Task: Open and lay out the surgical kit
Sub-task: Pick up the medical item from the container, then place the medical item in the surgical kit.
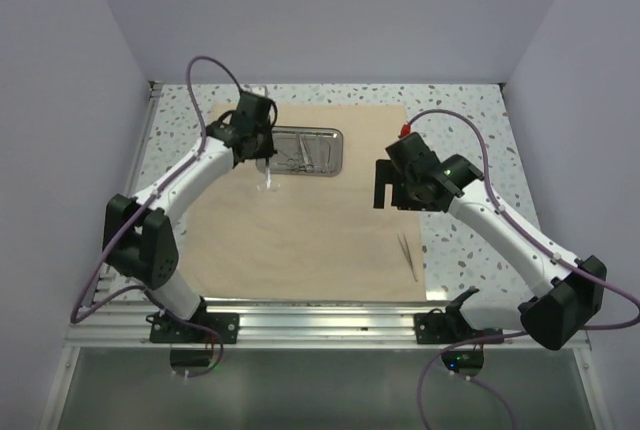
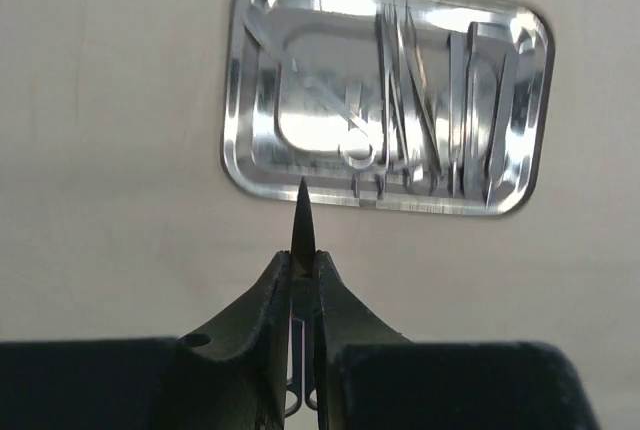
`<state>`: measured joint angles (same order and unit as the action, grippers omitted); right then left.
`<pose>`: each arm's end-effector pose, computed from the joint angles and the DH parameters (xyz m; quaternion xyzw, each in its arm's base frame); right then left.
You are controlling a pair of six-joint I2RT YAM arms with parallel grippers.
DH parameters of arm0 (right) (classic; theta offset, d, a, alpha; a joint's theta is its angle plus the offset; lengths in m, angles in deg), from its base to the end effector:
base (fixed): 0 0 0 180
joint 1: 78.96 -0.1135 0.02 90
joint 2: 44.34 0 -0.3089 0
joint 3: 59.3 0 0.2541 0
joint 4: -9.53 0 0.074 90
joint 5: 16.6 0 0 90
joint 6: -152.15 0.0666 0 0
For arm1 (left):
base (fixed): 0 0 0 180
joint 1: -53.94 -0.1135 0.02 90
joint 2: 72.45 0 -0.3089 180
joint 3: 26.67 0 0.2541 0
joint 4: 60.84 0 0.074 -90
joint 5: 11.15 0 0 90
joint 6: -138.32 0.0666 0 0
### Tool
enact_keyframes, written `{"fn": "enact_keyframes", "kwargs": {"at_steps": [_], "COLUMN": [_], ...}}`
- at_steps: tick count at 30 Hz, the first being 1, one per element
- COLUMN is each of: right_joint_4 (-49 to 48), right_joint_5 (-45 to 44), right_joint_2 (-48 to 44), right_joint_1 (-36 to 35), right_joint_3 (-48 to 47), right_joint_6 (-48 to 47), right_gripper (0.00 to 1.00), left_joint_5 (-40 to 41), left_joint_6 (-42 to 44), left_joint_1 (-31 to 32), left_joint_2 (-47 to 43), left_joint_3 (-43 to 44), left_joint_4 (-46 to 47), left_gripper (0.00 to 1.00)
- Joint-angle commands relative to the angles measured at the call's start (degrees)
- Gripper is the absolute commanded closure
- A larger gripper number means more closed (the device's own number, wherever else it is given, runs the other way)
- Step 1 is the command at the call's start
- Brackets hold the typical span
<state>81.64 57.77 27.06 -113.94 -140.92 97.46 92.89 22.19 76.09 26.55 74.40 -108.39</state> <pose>0.2042 0.1210 0.3295 0.0358 0.9610 0.0306 0.2727 0.3946 -0.1432 0.3289 -0.0782 0.9164 -0.0505 0.3893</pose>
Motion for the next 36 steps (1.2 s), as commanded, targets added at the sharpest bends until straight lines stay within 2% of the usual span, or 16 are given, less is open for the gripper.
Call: {"fn": "enact_keyframes", "kwargs": {"at_steps": [1,3,5,6,10,14,15,16,17,19,22,26,31,36], "right_joint_4": [-4.49,-5.89,-6.07,-5.64,-3.35,-2.38,-2.03,-1.68,-1.42,-0.54,0.52,1.92,4.12,7.02], "right_joint_5": [-2.37,-4.83,-6.59,-6.95,-8.00,-7.92,-8.09,-8.18,-8.35,-8.70,-9.32,-10.38,-11.52,-13.71], "right_joint_2": [2.17,2.43,2.52,2.69,2.61,0.42,-0.02,-0.99,-1.26,-2.22,-3.89,-6.52,-10.22,-13.47], "right_joint_1": [0.18,0.53,0.79,0.97,1.14,1.32,1.32,1.41,1.41,1.41,1.50,1.67,1.58,1.76], "right_joint_3": [-6.20,-8.67,-10.16,-10.52,-10.70,-8.16,-7.63,-6.75,-6.57,-6.04,-5.95,-6.30,-5.25,-5.16], "right_joint_6": [-1.38,-1.03,-0.51,-0.42,0.37,0.37,0.46,0.29,0.29,0.20,0.20,0.55,1.25,1.96], "right_gripper": [0.03,0.02,0.02,0.02,0.02,0.02,0.02,0.02,0.02,0.02,0.02,0.02,0.02,0.02], "left_joint_5": [-6.81,-8.41,-8.86,-8.60,-4.91,-4.55,-4.99,-5.08,-5.08,-4.64,-2.63,2.91,3.80,4.06], "left_joint_6": [-9.53,-16.36,-22.52,-24.30,-29.41,-32.05,-32.05,-32.05,-31.79,-31.09,-29.60,-22.42,-15.54,-12.19], "left_joint_1": [5.07,8.50,14.04,17.54,25.10,27.86,28.21,28.64,28.82,29.44,29.53,27.78,17.68,9.16], "left_joint_2": [-11.44,-15.13,-16.12,-15.69,-12.61,-8.83,-7.43,-6.72,-6.02,-4.44,-4.25,-4.09,2.50,12.43], "left_joint_3": [-14.87,-22.16,-25.70,-26.07,-25.45,-26.68,-26.68,-26.51,-25.64,-23.97,-19.23,-8.36,2.13,13.11], "left_joint_4": [2.33,4.79,7.16,7.34,5.24,6.37,6.90,7.25,7.35,5.69,1.39,-3.72,-8.29,-9.17], "left_gripper": [1.00,1.00,1.00,1.00,1.00,1.00,0.97,0.89,0.68,0.42,0.30,0.34,0.43,0.44]}}
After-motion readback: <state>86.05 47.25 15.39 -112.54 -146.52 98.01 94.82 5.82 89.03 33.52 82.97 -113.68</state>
